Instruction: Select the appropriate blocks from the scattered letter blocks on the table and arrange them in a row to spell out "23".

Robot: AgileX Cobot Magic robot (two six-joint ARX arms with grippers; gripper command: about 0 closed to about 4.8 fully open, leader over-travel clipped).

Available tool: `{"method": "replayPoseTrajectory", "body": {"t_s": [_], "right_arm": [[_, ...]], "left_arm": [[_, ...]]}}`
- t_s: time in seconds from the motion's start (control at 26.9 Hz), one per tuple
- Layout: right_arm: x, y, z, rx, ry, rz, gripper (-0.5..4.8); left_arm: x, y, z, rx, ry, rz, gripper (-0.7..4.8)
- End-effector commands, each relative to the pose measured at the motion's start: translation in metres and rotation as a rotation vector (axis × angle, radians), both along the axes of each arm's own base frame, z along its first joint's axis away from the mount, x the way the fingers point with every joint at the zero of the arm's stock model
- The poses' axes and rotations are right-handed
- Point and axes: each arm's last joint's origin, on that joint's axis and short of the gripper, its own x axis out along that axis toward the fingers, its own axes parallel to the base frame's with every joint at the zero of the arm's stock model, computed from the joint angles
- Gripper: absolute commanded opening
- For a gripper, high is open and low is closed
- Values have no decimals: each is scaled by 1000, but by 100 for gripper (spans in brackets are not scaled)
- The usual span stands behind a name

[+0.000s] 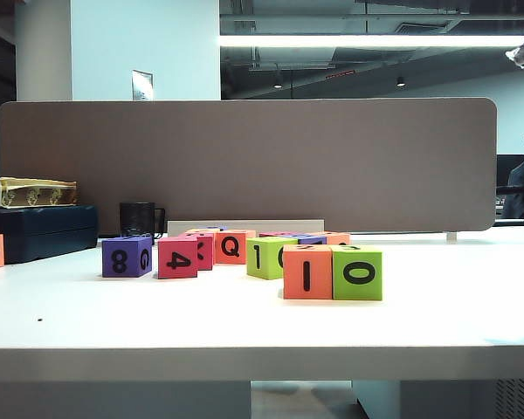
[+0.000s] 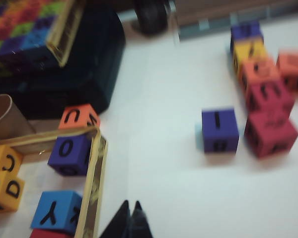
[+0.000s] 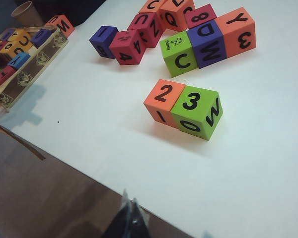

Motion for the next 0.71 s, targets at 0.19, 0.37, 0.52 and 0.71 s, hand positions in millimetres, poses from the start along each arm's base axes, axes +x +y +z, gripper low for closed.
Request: {"method": "replayPoseTrajectory", "body": {"t_s": [0.19,0.37,0.52,0.71], "right_arm": [[0,0,3,2,-22,2,-1],[0,0,3,2,-21,3,-1],[0,0,3,2,-21,3,-1],[0,0,3,2,-21,2,-1]], "left_arm": [[-33,28,-42,-107,-132,58,-6],[-62,40,-86,-128,-280,107,-6],[-76,43,-117,-187,-413,123,-6],[-83,49,-152,-292,-483,150,-6]]}}
